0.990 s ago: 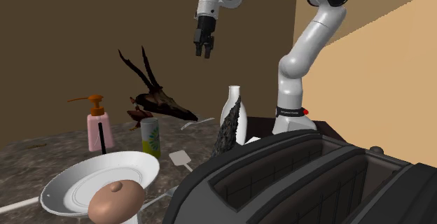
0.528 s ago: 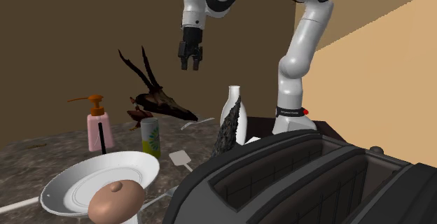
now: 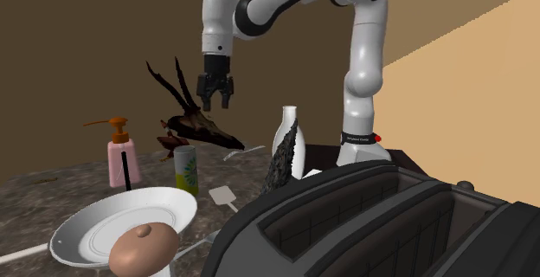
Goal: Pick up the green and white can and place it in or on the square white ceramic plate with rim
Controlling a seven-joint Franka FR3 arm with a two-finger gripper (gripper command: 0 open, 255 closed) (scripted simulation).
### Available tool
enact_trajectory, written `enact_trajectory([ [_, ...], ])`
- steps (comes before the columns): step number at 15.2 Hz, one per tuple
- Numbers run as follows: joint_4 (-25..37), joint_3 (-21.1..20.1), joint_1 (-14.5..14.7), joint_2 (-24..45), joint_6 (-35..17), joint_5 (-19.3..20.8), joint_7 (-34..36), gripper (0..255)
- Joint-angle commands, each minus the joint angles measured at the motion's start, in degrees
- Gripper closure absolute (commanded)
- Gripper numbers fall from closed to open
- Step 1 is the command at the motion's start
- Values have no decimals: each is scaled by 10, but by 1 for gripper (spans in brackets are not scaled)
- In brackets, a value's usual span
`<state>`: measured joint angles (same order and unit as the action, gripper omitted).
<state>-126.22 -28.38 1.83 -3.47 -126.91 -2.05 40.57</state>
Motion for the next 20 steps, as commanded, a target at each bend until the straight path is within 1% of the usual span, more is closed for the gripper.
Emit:
enact_trajectory([
  [1, 26, -12, 5, 50, -12, 32, 42, 0],
  [5, 91, -15, 31, 151, -19, 101, 120, 0],
  [9, 169, -1, 73, 251, -13, 157, 183, 0],
  [10, 180, 2, 79, 263, -12, 162, 190, 0],
  [17, 170, 16, 88, 296, -52, 184, 203, 0],
  [20, 169, 17, 89, 299, -55, 186, 205, 0],
])
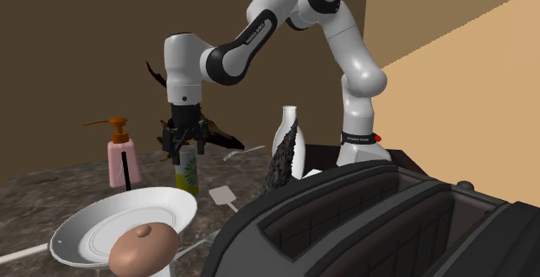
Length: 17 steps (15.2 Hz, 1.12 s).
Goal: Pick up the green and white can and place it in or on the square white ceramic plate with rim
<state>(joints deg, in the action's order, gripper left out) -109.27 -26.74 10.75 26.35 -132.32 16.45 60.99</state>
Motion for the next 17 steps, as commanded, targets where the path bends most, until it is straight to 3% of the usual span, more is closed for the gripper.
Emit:
enact_trajectory([
  [1, 0, 0, 0, 1, -1, 1, 0, 0],
  [5, 0, 0, 0, 1, -1, 1, 0, 0],
  [6, 0, 0, 0, 1, -1, 1, 0, 255],
  [17, 2, -4, -3, -9, 10, -6, -4, 255],
])
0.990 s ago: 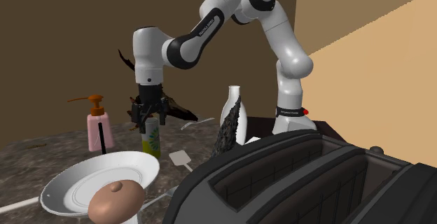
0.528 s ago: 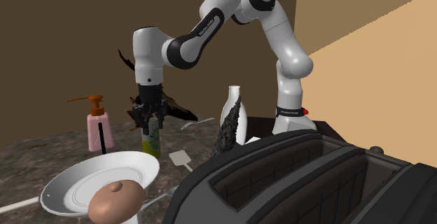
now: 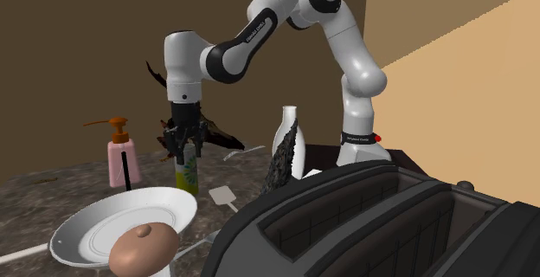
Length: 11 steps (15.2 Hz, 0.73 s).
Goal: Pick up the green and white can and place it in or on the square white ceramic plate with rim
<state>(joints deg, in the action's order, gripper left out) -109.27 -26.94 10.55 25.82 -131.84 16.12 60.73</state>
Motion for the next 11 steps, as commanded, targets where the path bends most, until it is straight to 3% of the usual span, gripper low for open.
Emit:
enact_trajectory([
  [1, 3, -3, -2, -9, 11, -6, -3, 255],
  [11, 24, -19, -13, -53, 71, -35, -23, 255],
])
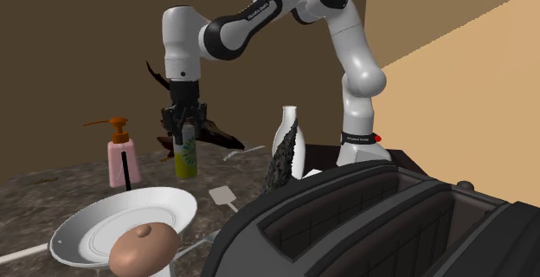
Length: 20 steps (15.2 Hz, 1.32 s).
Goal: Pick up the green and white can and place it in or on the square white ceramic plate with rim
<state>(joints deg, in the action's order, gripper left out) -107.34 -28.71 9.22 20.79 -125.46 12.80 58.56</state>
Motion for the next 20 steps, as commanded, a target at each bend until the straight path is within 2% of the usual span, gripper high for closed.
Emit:
enact_trajectory([
  [1, 8, -2, -1, -6, 13, -5, -3, 255],
  [6, 22, -7, -4, -22, 41, -16, -10, 255],
  [14, -176, -45, -16, -199, -6, -114, -22, 255],
  [20, -293, -55, 15, -336, -6, -209, -43, 255],
])
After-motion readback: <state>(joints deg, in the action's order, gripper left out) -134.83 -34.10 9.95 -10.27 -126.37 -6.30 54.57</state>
